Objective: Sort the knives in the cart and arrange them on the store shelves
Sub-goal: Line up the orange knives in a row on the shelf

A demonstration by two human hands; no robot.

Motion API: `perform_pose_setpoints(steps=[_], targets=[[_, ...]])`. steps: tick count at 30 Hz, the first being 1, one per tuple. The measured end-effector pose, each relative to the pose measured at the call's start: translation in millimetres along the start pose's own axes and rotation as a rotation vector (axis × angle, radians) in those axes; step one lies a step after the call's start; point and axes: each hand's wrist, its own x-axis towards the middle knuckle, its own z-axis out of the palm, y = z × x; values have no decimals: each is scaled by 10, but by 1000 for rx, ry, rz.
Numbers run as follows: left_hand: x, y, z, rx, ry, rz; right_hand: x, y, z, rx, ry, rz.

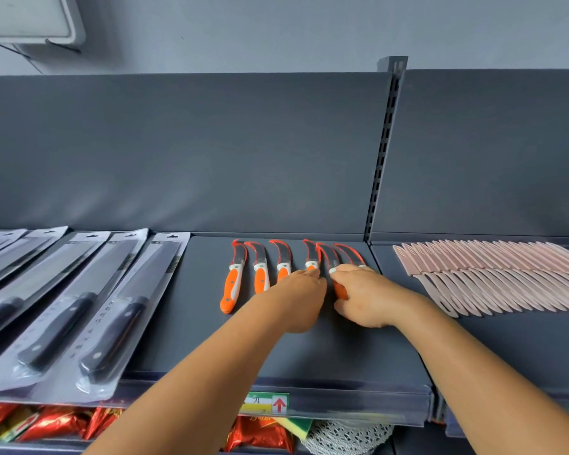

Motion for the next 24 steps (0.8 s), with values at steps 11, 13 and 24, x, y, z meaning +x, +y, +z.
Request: perform_pose_setpoints(steps=[11, 13, 24], targets=[[-3, 27, 23, 34, 89, 27, 72, -90, 3, -24, -3, -40], [-27, 39, 9, 23, 107, 26, 68, -105, -6, -17, 3, -36], [30, 185, 7, -79, 168, 80, -157, 204, -68, -86, 25, 125]])
